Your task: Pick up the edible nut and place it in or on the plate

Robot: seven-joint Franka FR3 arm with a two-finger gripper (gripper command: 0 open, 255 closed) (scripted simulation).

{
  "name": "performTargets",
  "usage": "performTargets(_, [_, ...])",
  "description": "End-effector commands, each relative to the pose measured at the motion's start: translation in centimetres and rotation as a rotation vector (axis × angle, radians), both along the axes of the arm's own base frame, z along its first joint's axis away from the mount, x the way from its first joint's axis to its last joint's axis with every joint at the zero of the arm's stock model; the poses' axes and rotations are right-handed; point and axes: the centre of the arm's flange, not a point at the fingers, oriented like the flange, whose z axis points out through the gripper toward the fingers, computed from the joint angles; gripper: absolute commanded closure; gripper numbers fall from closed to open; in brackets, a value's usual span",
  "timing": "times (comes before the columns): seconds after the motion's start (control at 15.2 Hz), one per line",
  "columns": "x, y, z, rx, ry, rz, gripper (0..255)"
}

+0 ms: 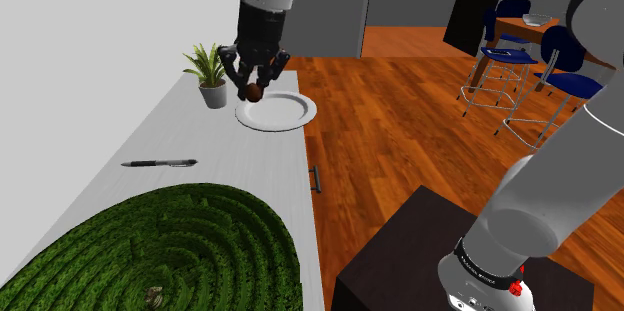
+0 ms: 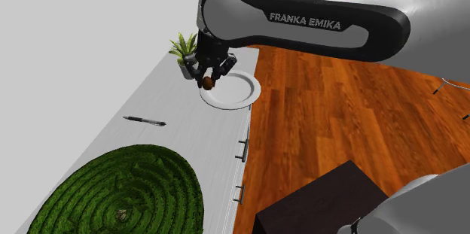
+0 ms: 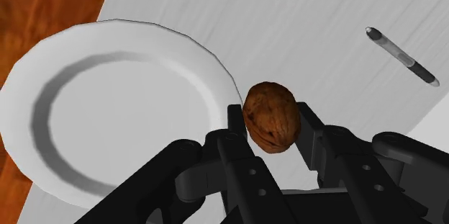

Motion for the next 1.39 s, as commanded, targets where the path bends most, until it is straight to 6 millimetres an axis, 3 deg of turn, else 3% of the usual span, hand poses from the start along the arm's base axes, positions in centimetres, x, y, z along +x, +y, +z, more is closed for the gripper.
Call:
performTargets(0.0, [1.4, -2.7, -0.1, 0.000, 0.000, 0.001, 255])
performTargets(0.4, [5.8, -9.6, 0.0, 0.000, 0.000, 0.001, 255])
performTargets(1.32, [5.8, -9.6, -7.1, 0.000, 0.000, 0.001, 255])
